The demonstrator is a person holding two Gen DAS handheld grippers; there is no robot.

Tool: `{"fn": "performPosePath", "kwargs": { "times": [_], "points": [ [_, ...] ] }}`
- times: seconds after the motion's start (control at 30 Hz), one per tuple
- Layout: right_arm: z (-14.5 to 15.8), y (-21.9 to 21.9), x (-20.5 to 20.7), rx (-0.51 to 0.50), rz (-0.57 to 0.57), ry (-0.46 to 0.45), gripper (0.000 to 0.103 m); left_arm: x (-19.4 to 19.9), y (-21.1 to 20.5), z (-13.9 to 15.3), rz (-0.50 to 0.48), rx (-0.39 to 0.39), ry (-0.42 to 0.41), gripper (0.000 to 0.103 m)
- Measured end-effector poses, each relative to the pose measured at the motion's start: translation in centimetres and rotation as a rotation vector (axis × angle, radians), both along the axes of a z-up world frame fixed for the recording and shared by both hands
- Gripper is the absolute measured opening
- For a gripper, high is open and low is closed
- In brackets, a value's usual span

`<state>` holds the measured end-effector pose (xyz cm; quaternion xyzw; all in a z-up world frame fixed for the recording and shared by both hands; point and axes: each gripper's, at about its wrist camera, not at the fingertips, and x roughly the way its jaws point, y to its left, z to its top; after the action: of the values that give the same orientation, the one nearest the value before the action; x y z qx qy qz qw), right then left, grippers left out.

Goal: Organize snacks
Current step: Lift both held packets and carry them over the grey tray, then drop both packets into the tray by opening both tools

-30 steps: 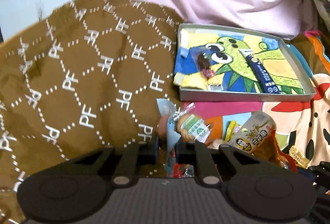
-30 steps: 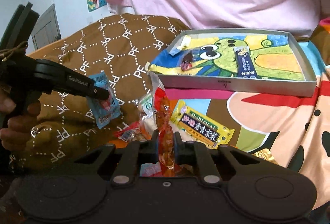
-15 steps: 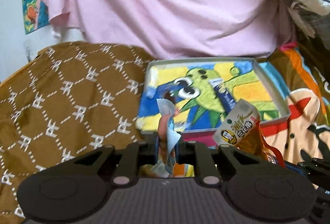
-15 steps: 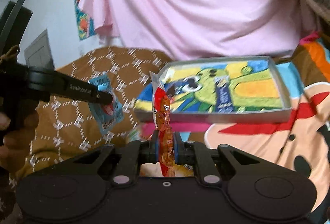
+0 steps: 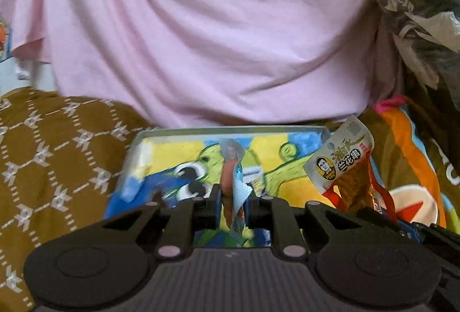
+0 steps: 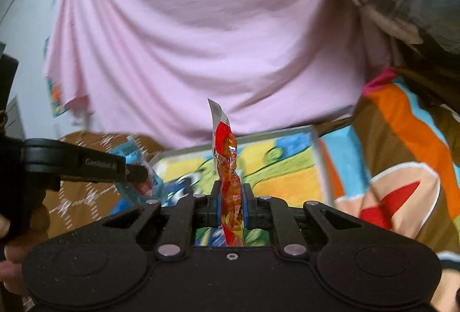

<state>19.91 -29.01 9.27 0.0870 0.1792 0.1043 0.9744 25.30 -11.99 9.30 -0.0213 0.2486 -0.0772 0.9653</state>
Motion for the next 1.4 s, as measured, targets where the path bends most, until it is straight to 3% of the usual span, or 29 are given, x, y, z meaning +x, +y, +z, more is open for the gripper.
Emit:
{"fn": "performPosePath", "kwargs": {
  "times": [0.2, 0.4, 1.1, 1.17, 1.27, 1.33, 1.4],
  "points": [
    [-2.2, -1.9, 3.4, 0.006, -0.034, -0.027, 0.013, 3.8, -2.3, -1.0, -0.022, -0.043, 0.019, 0.016],
    [-4.3, -3.2, 5.6, 0.053, -0.046, 0.020, 0.013, 5.4, -3.5, -2.7, -0.027, -0.066, 0.056, 0.016],
    [-6.9, -4.1, 7.5, 0.109, -0.087, 0.084, 0.018, 5.9, -4.6, -4.8, -0.043, 0.011, 0.107, 0.019],
    [-6.8, -3.8, 7.4, 0.087, -0.082, 0.081, 0.021, 5.8, -4.6, -4.8, -0.034, 0.020, 0.105, 0.023],
    [-6.7, -3.1, 7.3, 0.030, -0.080, 0.070, 0.027, 5.5, -4.4, -4.7, -0.039, 0.029, 0.097, 0.040],
    [-6.6, -2.6, 7.1, -0.006, -0.075, 0.062, 0.034, 5.2, -4.3, -4.5, -0.031, 0.040, 0.080, 0.057],
    [-6.5, -2.2, 6.9, -0.038, -0.070, 0.049, 0.043, 4.9, -4.1, -4.2, -0.023, 0.050, 0.066, 0.064]
  ]
}}
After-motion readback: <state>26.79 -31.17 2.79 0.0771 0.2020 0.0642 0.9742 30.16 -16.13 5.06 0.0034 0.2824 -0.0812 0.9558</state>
